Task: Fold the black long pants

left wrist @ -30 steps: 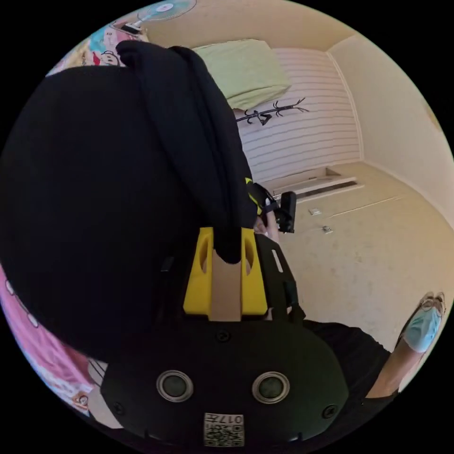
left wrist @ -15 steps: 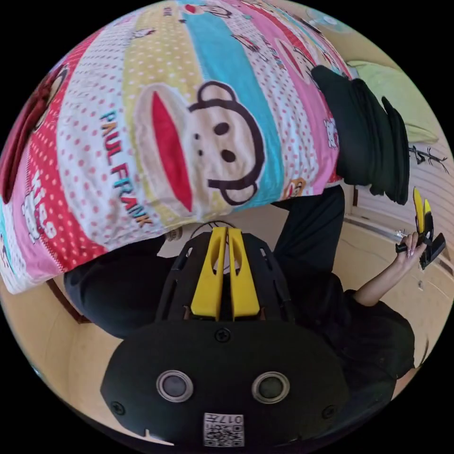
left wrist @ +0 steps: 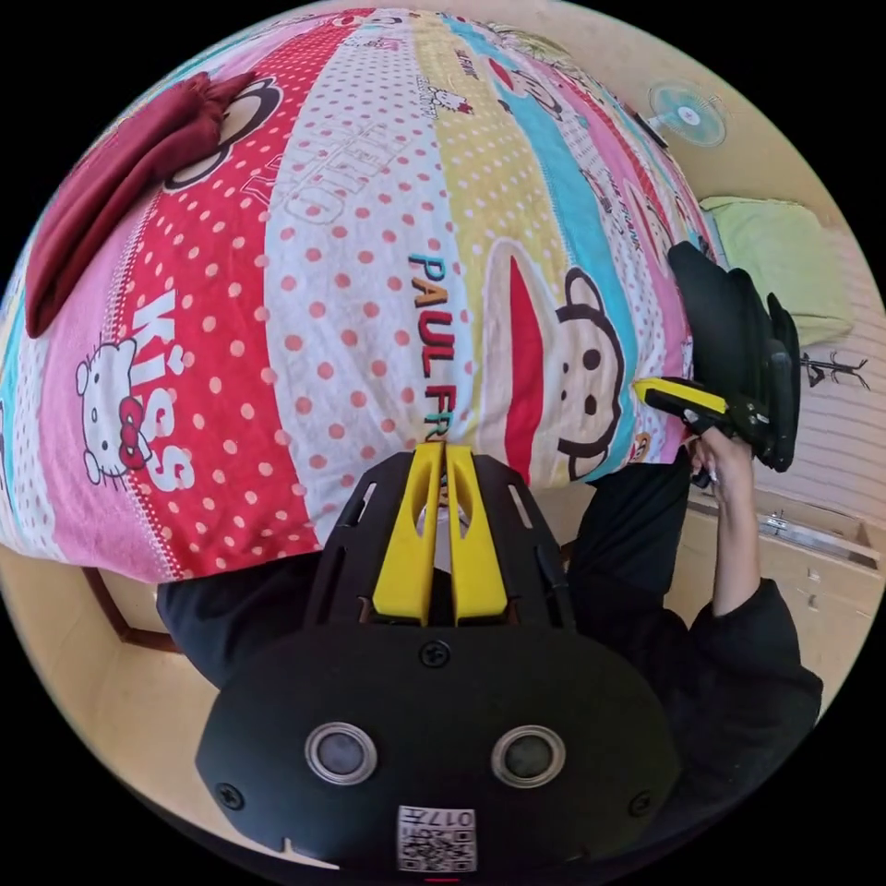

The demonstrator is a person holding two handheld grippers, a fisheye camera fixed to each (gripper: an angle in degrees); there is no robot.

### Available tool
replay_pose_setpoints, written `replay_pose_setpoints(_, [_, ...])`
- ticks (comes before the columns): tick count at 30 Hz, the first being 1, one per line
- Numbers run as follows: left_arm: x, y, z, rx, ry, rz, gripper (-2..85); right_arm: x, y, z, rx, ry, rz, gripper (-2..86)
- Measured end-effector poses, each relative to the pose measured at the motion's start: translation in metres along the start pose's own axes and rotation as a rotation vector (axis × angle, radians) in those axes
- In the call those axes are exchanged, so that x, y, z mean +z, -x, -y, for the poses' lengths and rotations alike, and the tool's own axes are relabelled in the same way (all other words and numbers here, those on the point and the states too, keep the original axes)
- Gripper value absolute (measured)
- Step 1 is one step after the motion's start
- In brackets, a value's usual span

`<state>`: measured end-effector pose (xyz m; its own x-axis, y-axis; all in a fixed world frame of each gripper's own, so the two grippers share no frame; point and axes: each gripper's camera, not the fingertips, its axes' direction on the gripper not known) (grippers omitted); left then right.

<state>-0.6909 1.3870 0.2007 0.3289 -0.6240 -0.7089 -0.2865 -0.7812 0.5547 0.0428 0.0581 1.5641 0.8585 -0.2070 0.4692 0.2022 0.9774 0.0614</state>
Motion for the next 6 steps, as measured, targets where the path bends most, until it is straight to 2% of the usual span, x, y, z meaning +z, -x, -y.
replay_pose_setpoints(3, [-0.009, 0.011, 0.008, 0.044, -0.012, -0.146, -0.5, -0.005, 0.007, 0.008, -0.062, 0.029, -0.084, 0.4])
replay_pose_setpoints(6, [-0.046, 0.029, 0.02, 0.006, -0.105, -0.137, 0.9, -0.004, 0.027, 0.012, -0.192, 0.037, -0.261, 0.3])
